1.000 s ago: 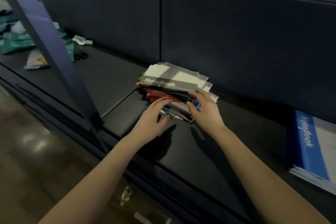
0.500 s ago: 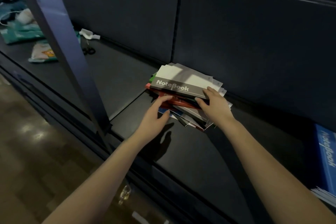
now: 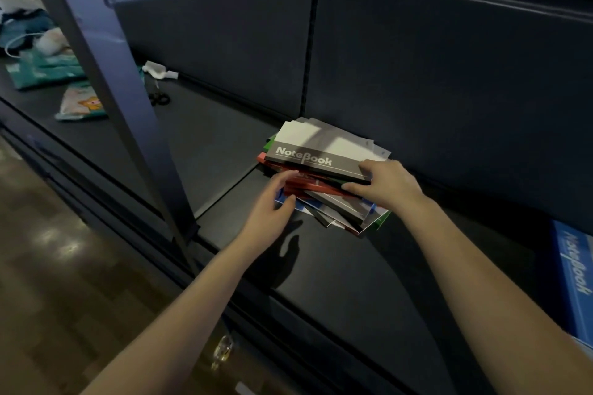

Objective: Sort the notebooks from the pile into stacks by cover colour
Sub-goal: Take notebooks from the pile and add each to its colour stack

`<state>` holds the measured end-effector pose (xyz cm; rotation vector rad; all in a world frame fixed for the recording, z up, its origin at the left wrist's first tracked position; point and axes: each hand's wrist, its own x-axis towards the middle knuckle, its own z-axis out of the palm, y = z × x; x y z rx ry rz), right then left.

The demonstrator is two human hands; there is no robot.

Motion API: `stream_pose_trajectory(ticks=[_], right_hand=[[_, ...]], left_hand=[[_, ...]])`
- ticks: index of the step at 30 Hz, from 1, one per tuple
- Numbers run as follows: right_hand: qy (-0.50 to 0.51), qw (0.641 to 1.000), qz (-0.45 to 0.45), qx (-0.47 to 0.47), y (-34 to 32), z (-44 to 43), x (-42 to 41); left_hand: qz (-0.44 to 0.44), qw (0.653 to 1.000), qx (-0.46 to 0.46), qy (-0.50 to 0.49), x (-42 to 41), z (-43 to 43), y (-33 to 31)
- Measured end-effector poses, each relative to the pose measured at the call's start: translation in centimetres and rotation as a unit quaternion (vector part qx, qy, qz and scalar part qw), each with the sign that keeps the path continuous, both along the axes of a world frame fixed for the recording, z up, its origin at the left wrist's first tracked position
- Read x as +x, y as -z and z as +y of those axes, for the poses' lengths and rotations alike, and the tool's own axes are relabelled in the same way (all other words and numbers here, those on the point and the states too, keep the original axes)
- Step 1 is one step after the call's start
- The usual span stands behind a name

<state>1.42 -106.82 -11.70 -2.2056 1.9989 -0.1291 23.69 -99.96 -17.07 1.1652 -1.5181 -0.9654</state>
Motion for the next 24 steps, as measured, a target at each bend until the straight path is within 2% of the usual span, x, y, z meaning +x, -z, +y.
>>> stream_pose_trajectory(ticks=[8,12,20,24], right_hand=[[-0.041,0.999,0.018,0.020,-0.3,0.3,0.2],[-0.080,0.996,0.042,0.019,0.0,0.7,0.3],[-0.102,0.994,0.015,0.047,0.1,0.5,-1.6],[-0.083,0.996,-0.045,-0.002,0.0,1.1,-1.9]], left_hand=[[0.018,1.000,-0.002,-0.007,-0.8,-0.1,-0.4],[0.000,1.000,0.010,0.001,-1.1,0.3,-0.5],[-0.001,1.000,0.010,-0.004,-1.3,0.9,-0.5],[0.003,1.000,0.020,-0.003,-1.2,1.2,-0.7]])
